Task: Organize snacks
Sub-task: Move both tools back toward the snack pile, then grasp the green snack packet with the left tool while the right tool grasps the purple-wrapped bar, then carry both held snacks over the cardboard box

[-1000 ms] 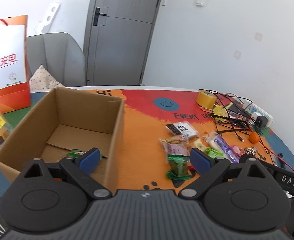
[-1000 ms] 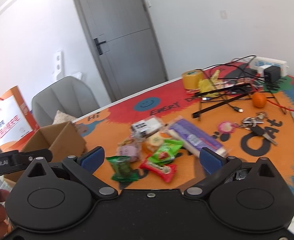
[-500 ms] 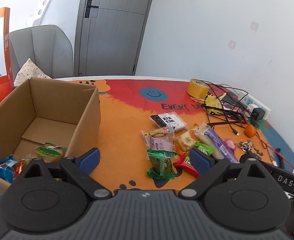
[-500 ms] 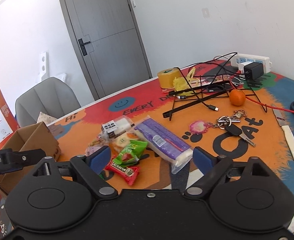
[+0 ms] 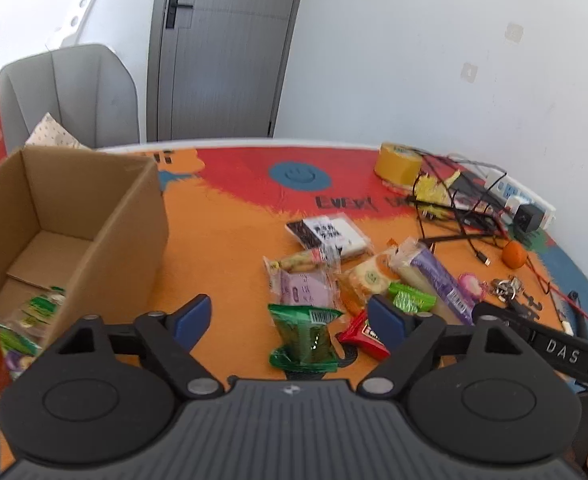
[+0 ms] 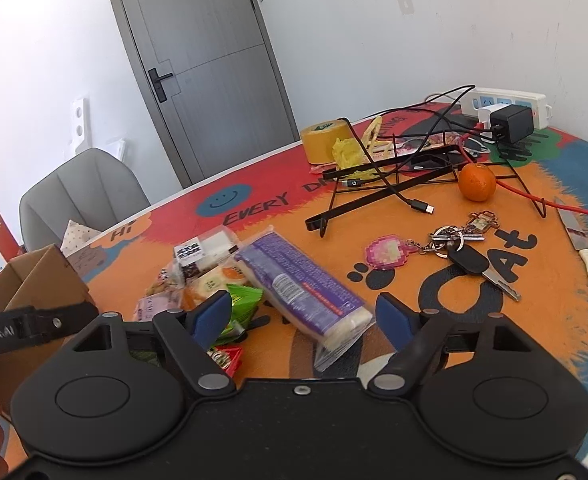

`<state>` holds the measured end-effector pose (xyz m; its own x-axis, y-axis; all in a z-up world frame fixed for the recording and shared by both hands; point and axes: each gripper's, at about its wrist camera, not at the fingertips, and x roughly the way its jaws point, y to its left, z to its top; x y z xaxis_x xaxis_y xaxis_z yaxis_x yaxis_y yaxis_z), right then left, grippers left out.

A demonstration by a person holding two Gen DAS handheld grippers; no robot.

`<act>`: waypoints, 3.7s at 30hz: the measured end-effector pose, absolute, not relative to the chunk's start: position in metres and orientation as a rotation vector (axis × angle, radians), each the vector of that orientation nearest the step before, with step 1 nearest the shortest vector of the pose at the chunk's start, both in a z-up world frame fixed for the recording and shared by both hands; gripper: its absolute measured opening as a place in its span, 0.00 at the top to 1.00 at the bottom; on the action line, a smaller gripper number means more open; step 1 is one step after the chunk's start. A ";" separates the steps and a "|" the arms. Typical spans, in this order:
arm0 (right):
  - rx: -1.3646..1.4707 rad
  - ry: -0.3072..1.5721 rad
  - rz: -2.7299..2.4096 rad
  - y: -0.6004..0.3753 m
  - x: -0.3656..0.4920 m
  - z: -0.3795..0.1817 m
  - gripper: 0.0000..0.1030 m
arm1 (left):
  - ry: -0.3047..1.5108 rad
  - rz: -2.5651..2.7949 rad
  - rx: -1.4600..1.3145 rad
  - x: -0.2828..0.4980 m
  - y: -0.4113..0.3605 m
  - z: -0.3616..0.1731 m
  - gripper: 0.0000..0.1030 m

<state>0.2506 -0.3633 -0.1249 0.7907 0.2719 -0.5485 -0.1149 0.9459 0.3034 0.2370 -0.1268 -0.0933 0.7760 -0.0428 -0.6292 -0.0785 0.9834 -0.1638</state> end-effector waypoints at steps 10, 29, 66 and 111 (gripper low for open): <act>0.262 0.643 0.209 -0.371 0.274 -0.138 0.25 | 0.769 0.036 -0.184 0.263 -0.138 -0.122 0.39; 0.197 0.709 0.259 -0.352 0.277 -0.155 0.59 | 0.775 0.027 -0.184 0.265 -0.135 -0.134 0.73; 0.195 0.709 0.231 -0.344 0.240 -0.150 0.43 | 0.712 -0.008 -0.220 0.225 -0.117 -0.111 0.73; 0.217 0.524 0.358 -0.267 0.222 -0.067 0.69 | 0.541 0.034 -0.275 0.186 -0.056 -0.043 0.73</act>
<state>0.2223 -0.2674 -0.0674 0.8060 0.3861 -0.4486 -0.2767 0.9158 0.2910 0.1860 -0.0556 -0.0435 0.8574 -0.0397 -0.5131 -0.1045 0.9628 -0.2491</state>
